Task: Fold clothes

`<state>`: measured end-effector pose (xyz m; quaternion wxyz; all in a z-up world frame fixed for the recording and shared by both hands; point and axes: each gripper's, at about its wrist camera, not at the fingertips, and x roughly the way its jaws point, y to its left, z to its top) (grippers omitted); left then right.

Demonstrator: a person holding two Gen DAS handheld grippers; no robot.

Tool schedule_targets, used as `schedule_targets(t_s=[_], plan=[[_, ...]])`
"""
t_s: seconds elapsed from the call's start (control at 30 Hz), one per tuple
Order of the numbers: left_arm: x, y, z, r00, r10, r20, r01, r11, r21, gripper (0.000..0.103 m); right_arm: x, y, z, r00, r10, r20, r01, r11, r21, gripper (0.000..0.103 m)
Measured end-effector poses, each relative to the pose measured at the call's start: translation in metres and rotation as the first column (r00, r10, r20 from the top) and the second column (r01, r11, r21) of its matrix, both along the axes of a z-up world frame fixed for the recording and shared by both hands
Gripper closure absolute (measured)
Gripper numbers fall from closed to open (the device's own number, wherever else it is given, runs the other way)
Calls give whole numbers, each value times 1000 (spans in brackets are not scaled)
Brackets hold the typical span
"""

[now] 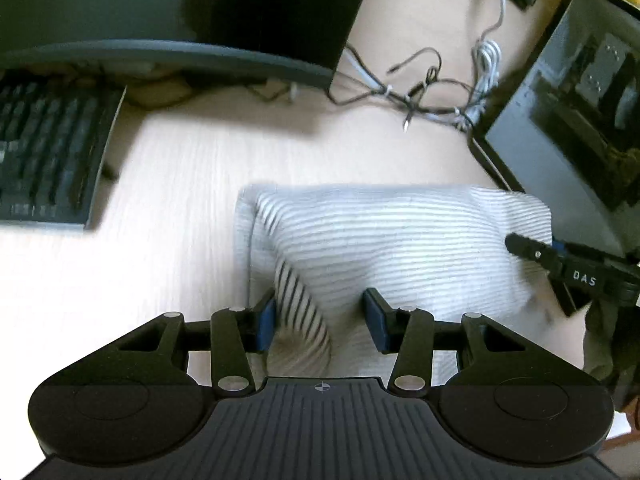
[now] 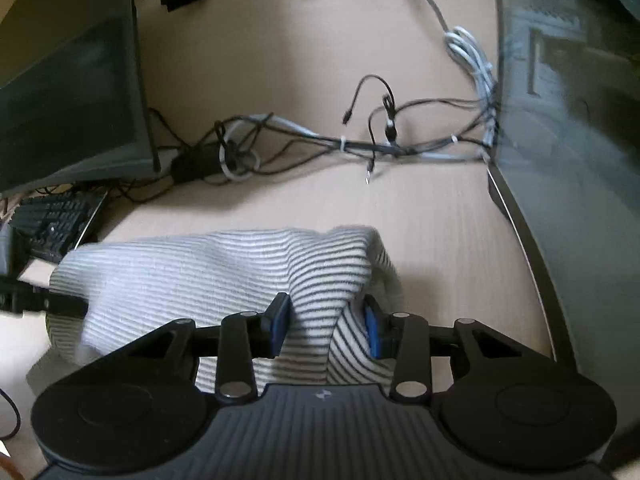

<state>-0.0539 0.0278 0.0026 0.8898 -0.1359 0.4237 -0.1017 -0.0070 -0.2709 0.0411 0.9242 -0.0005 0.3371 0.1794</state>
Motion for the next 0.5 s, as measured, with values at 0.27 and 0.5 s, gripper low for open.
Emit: schedule_targets(t_s=[0.27, 0.5], plan=[[36, 15, 25, 995, 93, 33, -88, 989, -118, 30, -19, 5, 1, 1000, -12, 15, 13, 998, -54, 65], [32, -15, 11, 1000, -15, 2, 15, 1000, 12, 35, -19, -5, 10, 999, -2, -50, 0, 999, -40, 64]])
